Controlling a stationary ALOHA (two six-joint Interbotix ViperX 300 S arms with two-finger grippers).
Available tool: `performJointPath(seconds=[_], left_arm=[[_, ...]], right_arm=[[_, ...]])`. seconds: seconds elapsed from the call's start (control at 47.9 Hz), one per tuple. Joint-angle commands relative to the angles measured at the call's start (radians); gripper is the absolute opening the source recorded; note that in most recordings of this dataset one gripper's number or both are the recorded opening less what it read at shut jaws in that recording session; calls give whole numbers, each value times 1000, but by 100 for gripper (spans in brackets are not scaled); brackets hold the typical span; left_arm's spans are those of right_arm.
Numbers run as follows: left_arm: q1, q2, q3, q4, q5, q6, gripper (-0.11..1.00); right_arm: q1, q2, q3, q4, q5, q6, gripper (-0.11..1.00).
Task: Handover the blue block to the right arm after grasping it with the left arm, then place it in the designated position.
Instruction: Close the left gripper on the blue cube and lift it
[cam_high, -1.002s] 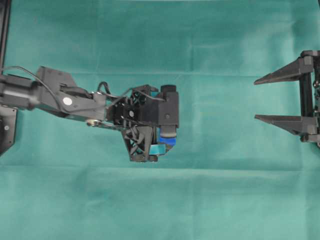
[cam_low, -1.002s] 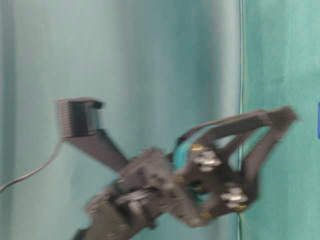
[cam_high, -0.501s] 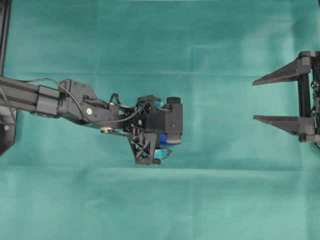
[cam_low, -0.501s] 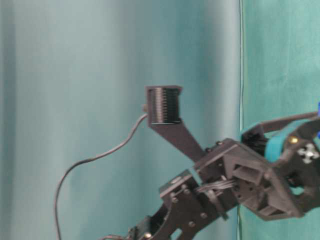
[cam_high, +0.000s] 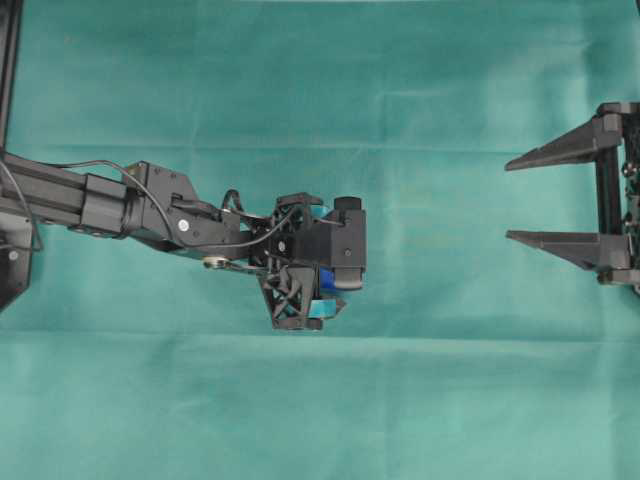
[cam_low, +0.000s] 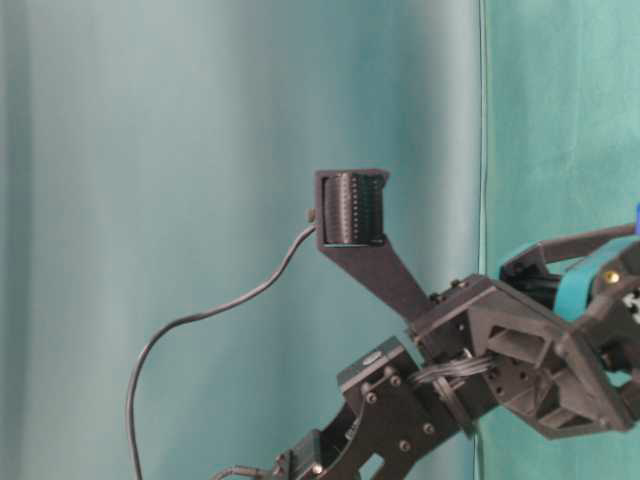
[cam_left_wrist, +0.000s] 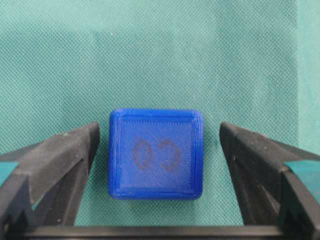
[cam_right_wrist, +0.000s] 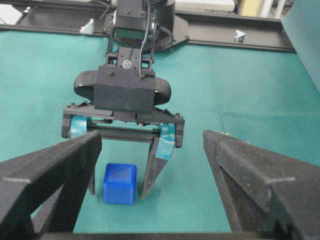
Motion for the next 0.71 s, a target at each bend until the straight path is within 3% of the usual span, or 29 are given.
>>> performJointPath(seconds=[0.0,0.063,0.188,0.689], left_arm=[[-2,-17,-9,0,-8,2,90],[-2,-17,-9,2,-2,3,79],[0,-17,-9,2,11,5,46],[-2,-29,-18,0,15,3,47]], right_arm=[[-2,3,-23,2,-5,2,93],[-2,3,-23,2,-5,0,93],[-2,3,-25,2,-5,2,93],[-2,3,-26,0,-6,0,93]])
